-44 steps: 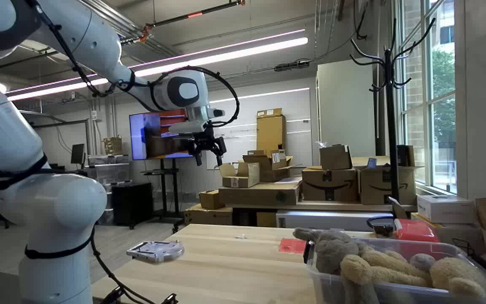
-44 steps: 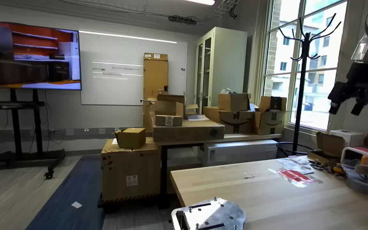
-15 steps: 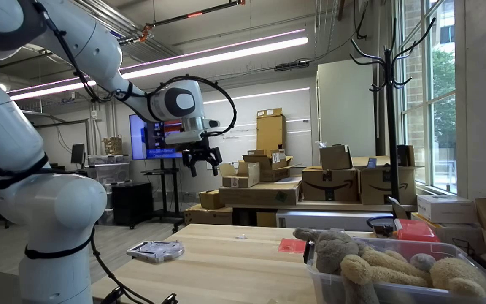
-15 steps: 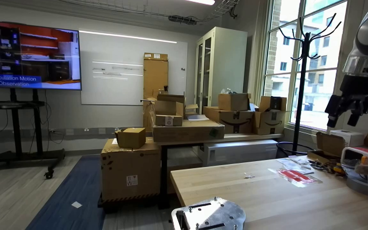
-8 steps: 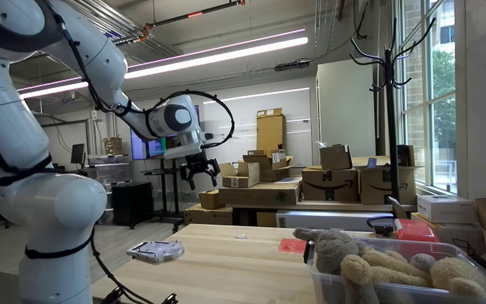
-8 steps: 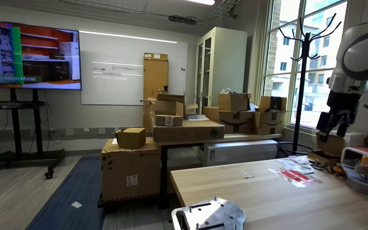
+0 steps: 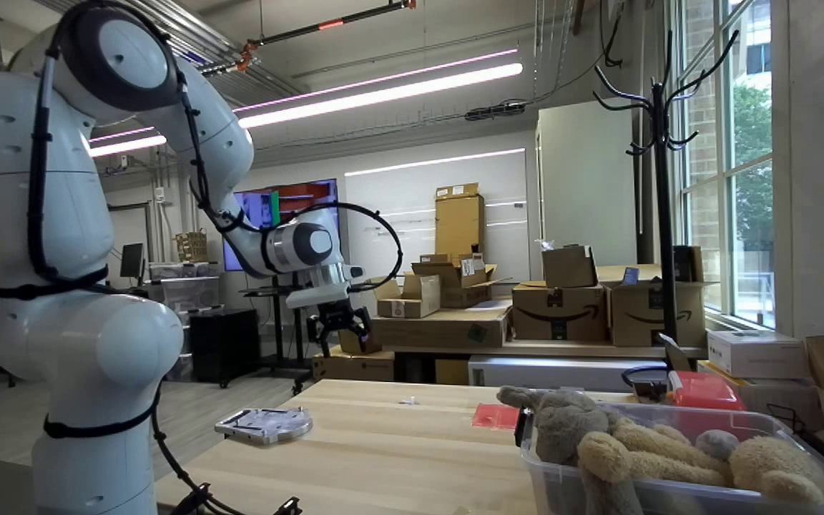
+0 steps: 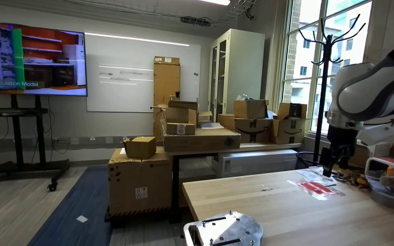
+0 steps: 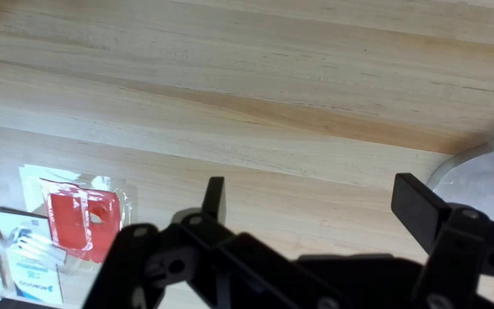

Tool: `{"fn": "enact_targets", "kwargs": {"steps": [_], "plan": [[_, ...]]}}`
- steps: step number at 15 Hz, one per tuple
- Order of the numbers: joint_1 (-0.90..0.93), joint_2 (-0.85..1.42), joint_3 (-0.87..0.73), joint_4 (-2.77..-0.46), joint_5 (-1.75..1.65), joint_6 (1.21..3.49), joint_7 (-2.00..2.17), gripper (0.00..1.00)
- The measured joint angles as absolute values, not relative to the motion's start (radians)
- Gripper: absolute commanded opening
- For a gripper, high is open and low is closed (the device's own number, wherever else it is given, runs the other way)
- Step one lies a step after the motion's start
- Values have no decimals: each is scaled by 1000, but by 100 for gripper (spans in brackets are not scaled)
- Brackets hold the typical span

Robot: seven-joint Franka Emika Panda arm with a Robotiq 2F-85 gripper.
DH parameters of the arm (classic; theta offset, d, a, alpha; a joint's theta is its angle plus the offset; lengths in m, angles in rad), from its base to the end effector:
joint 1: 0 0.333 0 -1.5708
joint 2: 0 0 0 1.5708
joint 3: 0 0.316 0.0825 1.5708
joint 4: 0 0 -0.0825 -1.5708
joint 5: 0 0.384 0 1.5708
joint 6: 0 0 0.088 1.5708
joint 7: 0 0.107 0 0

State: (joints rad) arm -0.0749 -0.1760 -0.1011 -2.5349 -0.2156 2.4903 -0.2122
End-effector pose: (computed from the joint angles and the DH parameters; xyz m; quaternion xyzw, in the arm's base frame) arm 0.4496 -0.0784 0.3495 0.9910 0.0993 0.0524 0.0733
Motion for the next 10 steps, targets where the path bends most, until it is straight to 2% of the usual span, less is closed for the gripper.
{"fn": "enact_targets", "kwargs": {"steps": [5, 10], "plan": [[-73, -5, -105, -2479, -180, 2660, -236, 100], [-97, 137, -107, -2425, -45, 2695, -347, 100]]}}
